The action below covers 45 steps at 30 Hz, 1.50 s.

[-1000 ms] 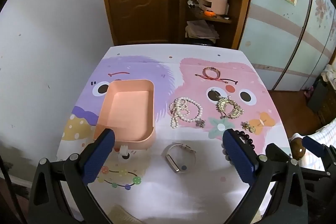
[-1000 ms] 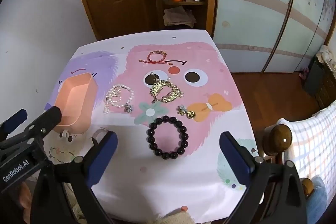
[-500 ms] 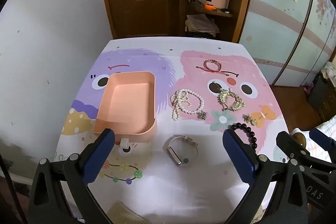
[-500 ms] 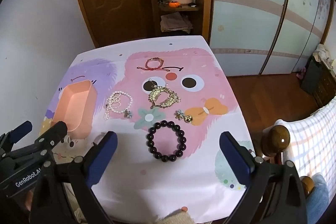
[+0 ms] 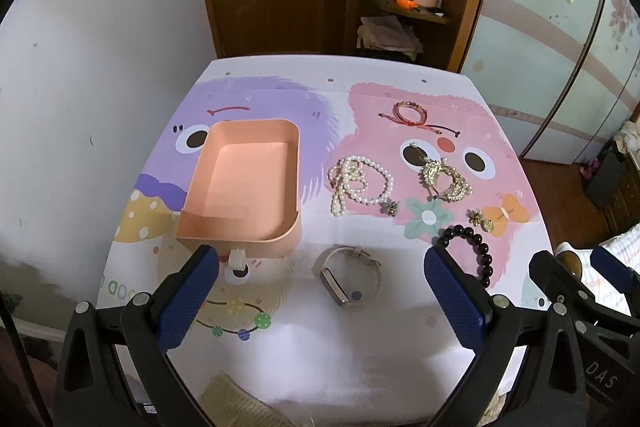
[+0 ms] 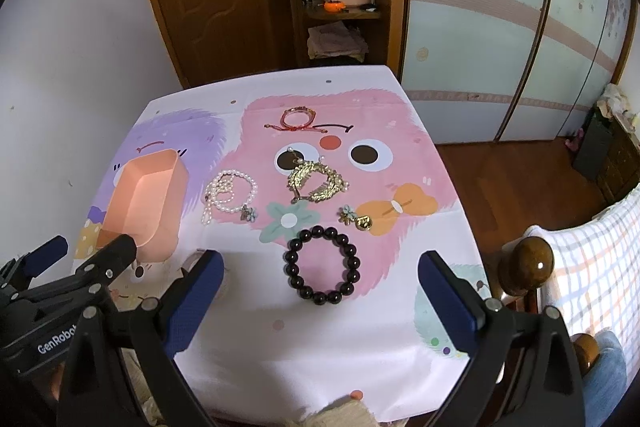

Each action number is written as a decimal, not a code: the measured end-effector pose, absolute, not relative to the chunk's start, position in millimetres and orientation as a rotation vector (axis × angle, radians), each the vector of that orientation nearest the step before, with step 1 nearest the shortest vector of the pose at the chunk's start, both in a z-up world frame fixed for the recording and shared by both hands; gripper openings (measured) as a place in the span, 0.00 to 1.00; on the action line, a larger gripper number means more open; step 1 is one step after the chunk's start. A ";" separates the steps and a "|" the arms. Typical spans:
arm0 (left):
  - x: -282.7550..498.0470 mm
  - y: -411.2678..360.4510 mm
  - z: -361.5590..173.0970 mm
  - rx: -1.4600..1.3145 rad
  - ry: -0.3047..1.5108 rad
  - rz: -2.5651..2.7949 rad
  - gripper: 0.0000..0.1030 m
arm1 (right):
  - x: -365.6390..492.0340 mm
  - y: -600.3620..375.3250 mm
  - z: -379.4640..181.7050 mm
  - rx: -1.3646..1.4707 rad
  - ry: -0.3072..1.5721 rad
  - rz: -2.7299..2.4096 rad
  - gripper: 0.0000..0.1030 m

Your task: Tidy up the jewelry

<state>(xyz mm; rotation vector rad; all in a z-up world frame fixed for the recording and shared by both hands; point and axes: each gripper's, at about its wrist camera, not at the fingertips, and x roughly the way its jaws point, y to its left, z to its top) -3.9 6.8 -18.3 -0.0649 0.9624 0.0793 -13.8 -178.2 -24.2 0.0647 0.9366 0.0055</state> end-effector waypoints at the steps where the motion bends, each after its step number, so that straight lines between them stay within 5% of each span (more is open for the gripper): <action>1: -4.1 6.6 -19.0 -0.065 0.966 0.081 0.99 | -13.4 -178.2 -25.5 0.068 0.941 0.008 0.95; 45: -4.6 2.2 -27.8 -0.051 0.993 0.080 0.98 | -20.2 -178.5 -27.9 0.101 0.920 0.048 0.95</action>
